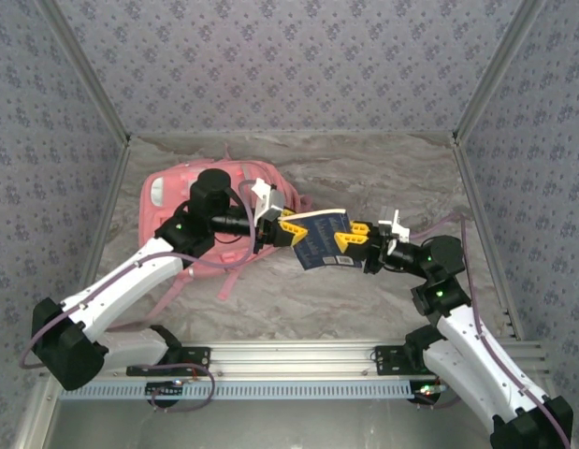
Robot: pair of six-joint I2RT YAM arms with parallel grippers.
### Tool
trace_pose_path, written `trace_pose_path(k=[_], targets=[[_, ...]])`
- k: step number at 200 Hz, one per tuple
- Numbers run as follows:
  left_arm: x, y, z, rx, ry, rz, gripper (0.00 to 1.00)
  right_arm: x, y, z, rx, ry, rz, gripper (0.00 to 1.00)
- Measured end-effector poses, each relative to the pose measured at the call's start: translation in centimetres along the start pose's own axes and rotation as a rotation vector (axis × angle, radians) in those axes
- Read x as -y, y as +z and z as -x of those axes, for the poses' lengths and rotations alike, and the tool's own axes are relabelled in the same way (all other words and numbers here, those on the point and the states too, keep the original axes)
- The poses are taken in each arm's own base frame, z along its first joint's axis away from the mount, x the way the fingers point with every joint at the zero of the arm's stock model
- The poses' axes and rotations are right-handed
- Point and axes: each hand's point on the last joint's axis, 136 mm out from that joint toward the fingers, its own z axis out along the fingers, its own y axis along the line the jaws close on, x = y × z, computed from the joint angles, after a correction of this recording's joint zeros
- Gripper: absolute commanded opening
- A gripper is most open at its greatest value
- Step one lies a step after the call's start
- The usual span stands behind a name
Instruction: Pack the student bag
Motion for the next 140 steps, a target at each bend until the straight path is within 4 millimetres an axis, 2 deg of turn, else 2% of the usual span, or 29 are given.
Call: trace_pose_path(k=[19, 35, 43, 61, 76, 97, 118, 134, 140], targets=[[-0.1, 0.0, -0.1, -0.007, -0.002, 0.004, 0.00, 0.2, 0.0, -0.1, 0.001, 0.007, -0.013, 0.00], [-0.3, -0.1, 0.0, -0.006, -0.004, 0.013, 0.00, 0.4, 0.0, 0.0, 0.005, 0.020, -0.030, 0.36], [-0.6, -0.2, 0.0, -0.005, -0.022, 0.027, 0.00, 0.9, -0.1, 0.0, 0.007, 0.041, -0.064, 0.44], [-2.4, -1.0, 0.3, 0.021, -0.105, 0.082, 0.00, 2.7, -0.4, -0.1, -0.017, 0.091, -0.181, 0.48], [-5.2, -2.3, 0.4, 0.065, -0.207, 0.174, 0.00, 3.8, -0.9, 0.1, -0.030, 0.114, -0.268, 0.53], [-8.4, -3.8, 0.5, 0.121, -0.359, 0.280, 0.00, 5.5, -2.3, 0.1, -0.055, 0.160, -0.423, 0.54], [-9.4, -3.8, 0.7, 0.164, -0.489, 0.300, 0.00, 6.9, -3.5, -0.1, -0.087, 0.193, -0.545, 0.53], [-10.0, -4.1, 1.3, 0.212, -0.548, 0.334, 0.00, 7.5, -4.3, -0.7, -0.101, 0.232, -0.605, 0.66], [-10.1, -4.3, 1.5, 0.237, -0.561, 0.355, 0.00, 7.7, -4.5, -1.1, -0.107, 0.258, -0.623, 0.68]])
